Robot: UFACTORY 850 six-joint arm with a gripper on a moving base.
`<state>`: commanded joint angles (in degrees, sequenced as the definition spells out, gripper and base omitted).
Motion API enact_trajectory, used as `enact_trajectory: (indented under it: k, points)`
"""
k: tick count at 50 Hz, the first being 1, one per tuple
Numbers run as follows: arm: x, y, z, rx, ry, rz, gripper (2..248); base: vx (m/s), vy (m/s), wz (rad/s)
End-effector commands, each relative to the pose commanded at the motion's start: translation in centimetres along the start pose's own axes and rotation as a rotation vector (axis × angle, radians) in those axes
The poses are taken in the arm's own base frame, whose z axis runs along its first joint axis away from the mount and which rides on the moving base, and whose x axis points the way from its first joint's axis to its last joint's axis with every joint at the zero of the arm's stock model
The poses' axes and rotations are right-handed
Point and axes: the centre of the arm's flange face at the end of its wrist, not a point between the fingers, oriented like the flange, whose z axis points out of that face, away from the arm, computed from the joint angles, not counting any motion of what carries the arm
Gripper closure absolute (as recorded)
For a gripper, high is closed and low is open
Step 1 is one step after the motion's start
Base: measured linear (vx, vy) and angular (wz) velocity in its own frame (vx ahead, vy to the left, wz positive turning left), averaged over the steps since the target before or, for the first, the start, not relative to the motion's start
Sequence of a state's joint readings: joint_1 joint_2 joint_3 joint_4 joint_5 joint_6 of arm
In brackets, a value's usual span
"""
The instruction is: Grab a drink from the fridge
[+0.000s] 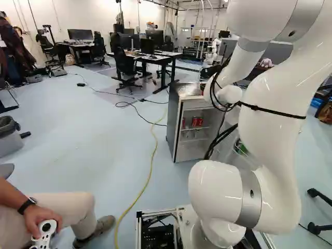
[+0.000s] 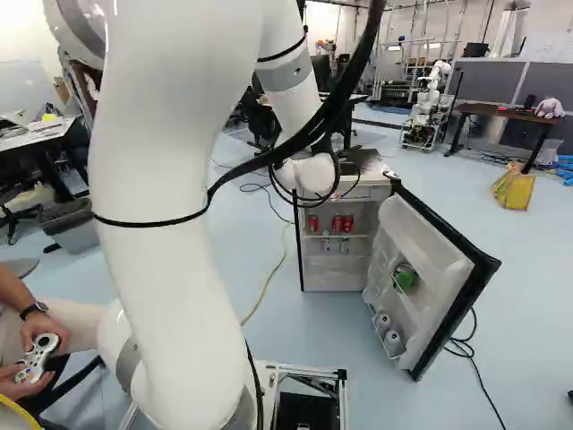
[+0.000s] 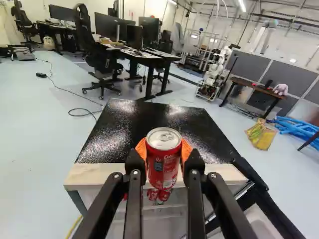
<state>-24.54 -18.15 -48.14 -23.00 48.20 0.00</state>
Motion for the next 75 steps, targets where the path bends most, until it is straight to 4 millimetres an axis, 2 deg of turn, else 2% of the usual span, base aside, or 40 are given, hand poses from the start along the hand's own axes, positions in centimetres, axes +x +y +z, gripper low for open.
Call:
enact_trajectory:
  k: [53,75]
  points:
    - [0.8,0.9,6.4,-0.078,0.034,0.078,163,0.0,0.0,0.0]
    - [0.6,1.4,8.4,-0.133,0.005,0.136,163,0.0,0.0,0.0]
